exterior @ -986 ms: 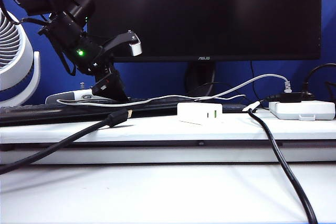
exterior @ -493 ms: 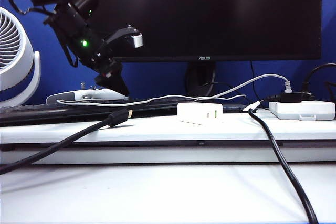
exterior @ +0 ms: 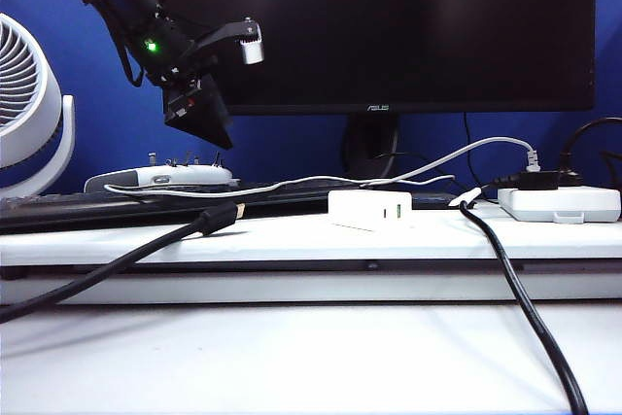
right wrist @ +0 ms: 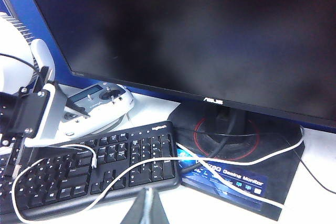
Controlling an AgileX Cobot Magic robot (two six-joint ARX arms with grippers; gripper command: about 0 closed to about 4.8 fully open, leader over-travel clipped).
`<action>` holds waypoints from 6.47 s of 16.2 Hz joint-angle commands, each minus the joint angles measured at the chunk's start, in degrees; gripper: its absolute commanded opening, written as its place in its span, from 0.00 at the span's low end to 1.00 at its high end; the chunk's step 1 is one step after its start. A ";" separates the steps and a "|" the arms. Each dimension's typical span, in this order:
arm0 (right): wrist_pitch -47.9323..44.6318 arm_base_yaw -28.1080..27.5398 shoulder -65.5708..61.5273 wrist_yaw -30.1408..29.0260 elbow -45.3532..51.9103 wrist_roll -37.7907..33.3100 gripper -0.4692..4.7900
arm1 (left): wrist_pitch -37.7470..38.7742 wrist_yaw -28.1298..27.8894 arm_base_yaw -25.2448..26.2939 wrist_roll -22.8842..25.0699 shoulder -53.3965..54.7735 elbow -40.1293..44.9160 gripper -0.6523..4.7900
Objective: Pick up the Type-C charging cable and the charging base, insert one end of the Type-C charger into the corresponding slot on the base, and finally place the plugged-in charger back on the table.
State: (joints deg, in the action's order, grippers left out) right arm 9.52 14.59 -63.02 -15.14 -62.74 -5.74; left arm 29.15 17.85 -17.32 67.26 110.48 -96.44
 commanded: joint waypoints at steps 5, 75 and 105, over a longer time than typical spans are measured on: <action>-1.22 0.02 0.20 -0.24 -0.35 -0.07 0.09 | 0.55 4.02 0.07 -1.20 0.13 -0.17 0.72; -2.49 -0.09 0.20 -1.73 -0.37 -0.26 0.09 | 7.69 3.45 1.86 13.09 7.50 -5.40 0.66; -3.13 -0.09 0.11 -12.90 -0.33 -0.02 0.09 | 1.36 55.39 1.14 -33.57 -2.82 -5.42 0.21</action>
State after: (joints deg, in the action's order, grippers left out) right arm 7.99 14.48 -63.02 -25.30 -62.74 -5.89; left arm 32.60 70.13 -16.01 37.28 108.03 -101.69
